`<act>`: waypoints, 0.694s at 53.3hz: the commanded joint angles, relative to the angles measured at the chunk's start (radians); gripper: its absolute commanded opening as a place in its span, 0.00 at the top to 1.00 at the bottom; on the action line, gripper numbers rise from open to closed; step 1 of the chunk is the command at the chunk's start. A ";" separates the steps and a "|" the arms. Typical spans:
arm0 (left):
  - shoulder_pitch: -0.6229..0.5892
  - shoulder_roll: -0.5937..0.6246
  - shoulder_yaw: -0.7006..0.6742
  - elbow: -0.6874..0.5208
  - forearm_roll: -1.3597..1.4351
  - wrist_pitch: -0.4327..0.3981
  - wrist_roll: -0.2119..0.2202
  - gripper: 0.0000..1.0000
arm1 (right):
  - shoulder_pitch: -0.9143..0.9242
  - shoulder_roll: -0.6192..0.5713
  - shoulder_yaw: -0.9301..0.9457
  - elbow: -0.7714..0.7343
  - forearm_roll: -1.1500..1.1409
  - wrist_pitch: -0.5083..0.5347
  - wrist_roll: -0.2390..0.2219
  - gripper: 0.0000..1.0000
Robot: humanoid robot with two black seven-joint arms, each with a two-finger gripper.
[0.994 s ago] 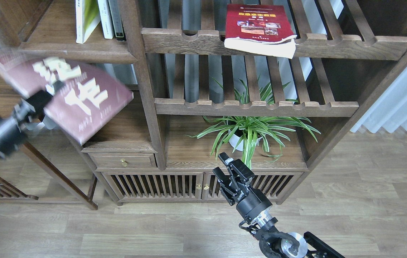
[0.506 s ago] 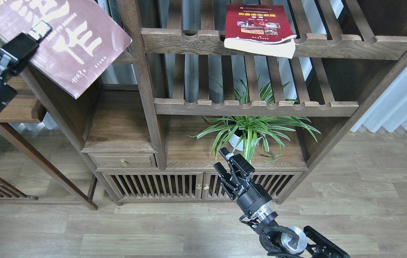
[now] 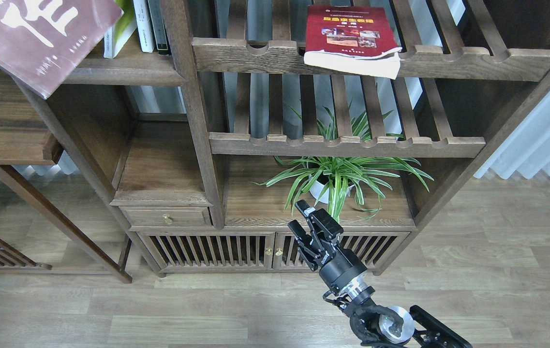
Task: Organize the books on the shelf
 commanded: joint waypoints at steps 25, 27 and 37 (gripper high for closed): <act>-0.014 -0.025 -0.084 0.012 0.199 0.000 -0.012 1.00 | 0.005 0.000 -0.006 0.000 -0.002 0.000 0.000 0.26; -0.018 -0.025 -0.088 0.012 0.218 0.000 -0.013 1.00 | 0.009 0.000 -0.008 0.000 -0.002 0.000 0.000 0.26; -0.037 -0.049 -0.102 0.010 0.366 0.021 -0.013 1.00 | 0.009 0.000 -0.008 0.000 0.000 0.000 0.000 0.26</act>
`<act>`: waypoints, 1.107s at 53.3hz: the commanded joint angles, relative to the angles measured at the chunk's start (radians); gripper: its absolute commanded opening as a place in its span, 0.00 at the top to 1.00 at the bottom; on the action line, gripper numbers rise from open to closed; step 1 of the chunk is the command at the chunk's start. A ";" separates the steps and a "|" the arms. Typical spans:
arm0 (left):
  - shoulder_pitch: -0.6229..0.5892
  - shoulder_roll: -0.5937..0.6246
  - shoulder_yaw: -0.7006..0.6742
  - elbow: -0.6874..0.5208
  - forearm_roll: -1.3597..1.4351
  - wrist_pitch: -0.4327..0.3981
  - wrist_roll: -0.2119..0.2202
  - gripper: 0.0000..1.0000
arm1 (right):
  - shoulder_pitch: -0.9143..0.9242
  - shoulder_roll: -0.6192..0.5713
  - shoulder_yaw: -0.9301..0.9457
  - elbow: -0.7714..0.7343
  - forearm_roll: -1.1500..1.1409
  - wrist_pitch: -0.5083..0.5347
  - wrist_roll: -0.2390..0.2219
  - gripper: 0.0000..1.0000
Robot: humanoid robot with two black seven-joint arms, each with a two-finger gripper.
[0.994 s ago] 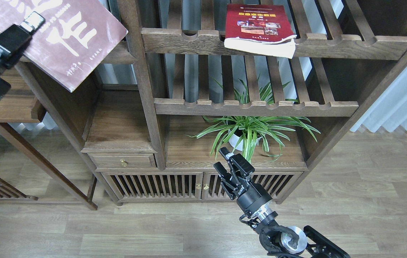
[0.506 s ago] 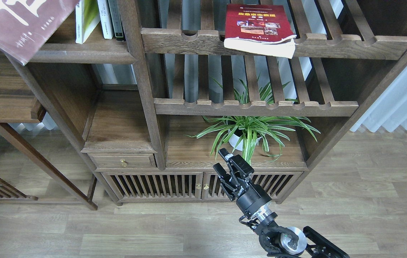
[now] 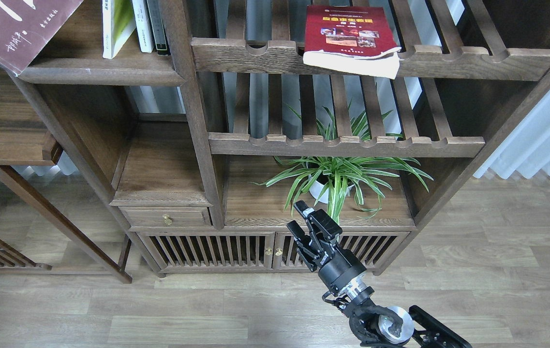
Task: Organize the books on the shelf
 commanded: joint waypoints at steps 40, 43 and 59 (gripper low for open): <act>-0.174 -0.350 0.042 0.041 0.420 0.473 0.014 1.00 | -0.001 0.000 -0.017 0.017 0.003 0.000 0.000 0.26; -0.211 -0.356 0.056 0.071 0.431 0.467 0.012 1.00 | -0.001 0.000 -0.015 0.017 0.003 0.000 0.000 0.26; -0.367 -0.354 0.171 0.244 0.435 0.400 0.003 1.00 | -0.009 0.000 -0.017 0.017 0.004 0.000 0.000 0.26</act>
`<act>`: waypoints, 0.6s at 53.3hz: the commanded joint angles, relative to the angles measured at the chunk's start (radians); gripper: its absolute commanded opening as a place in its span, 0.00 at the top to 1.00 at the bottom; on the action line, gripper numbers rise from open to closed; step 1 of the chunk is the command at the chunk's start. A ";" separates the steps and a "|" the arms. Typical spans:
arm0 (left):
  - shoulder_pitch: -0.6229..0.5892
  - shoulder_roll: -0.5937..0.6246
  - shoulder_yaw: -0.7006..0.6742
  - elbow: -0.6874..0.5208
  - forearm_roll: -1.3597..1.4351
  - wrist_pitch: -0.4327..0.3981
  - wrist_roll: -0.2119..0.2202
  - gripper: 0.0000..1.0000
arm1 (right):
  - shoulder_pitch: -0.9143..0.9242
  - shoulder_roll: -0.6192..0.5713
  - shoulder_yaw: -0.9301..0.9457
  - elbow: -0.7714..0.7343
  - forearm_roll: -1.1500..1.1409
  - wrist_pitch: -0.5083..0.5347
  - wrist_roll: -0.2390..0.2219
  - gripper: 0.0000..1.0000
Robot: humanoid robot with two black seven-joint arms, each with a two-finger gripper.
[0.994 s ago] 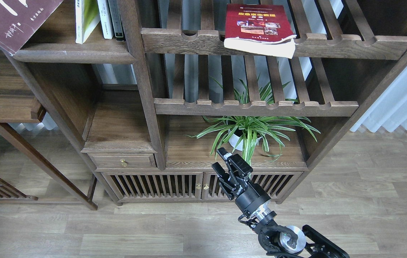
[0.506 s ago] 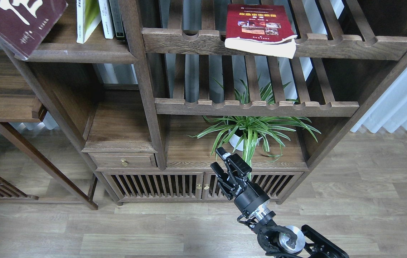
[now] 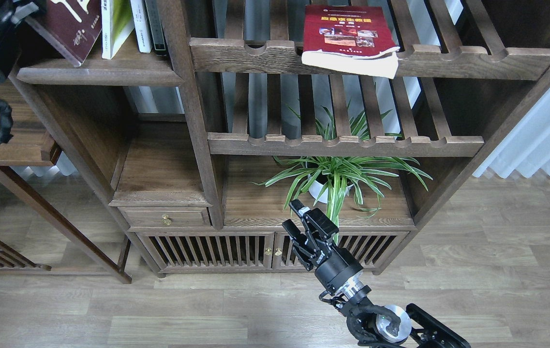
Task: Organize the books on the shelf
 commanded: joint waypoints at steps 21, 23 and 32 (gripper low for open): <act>-0.128 0.001 0.115 0.171 0.018 -0.068 -0.022 0.98 | -0.003 0.000 -0.007 0.001 0.001 0.000 0.000 0.26; -0.137 0.001 0.122 0.186 0.019 -0.076 -0.028 0.98 | -0.003 0.000 -0.007 0.001 0.001 0.000 0.000 0.26; -0.170 0.004 0.161 0.230 0.025 -0.079 -0.044 0.97 | -0.003 0.000 -0.007 0.001 0.001 0.000 0.000 0.26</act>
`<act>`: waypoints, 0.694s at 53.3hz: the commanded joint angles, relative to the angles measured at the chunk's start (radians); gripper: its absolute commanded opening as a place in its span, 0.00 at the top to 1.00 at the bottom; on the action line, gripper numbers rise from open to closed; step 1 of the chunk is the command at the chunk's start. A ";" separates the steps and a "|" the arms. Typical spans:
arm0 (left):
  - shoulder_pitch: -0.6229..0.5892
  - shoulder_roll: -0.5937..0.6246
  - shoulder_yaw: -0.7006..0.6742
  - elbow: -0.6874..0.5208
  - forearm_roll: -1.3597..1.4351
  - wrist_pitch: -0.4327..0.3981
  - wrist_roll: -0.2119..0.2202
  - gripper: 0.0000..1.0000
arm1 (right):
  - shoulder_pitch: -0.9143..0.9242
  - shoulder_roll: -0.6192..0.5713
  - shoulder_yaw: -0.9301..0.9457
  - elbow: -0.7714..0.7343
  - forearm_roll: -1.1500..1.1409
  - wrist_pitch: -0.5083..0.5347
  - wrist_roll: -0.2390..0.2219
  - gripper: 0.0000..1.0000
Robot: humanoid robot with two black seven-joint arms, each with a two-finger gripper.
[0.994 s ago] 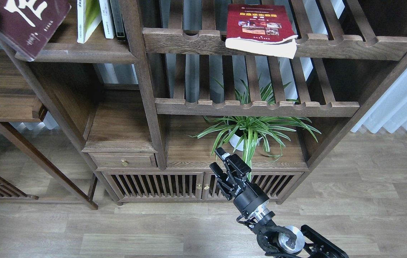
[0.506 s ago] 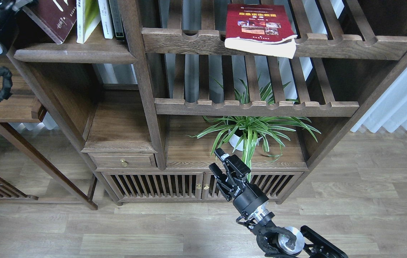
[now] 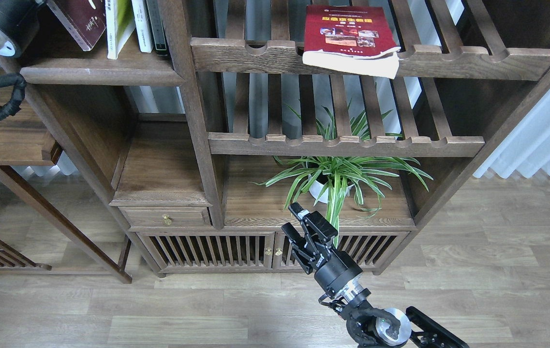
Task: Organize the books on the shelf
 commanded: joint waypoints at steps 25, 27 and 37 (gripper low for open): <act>-0.089 -0.012 0.124 0.154 0.021 -0.030 -0.070 0.95 | 0.001 0.000 0.000 0.000 0.001 0.000 0.000 0.26; -0.093 -0.015 0.127 0.160 0.021 -0.030 -0.073 0.94 | 0.001 0.000 0.000 0.000 0.001 0.000 0.000 0.26; -0.102 -0.017 0.156 0.177 0.023 -0.028 -0.105 0.89 | 0.003 0.000 0.000 0.000 0.001 0.000 0.000 0.26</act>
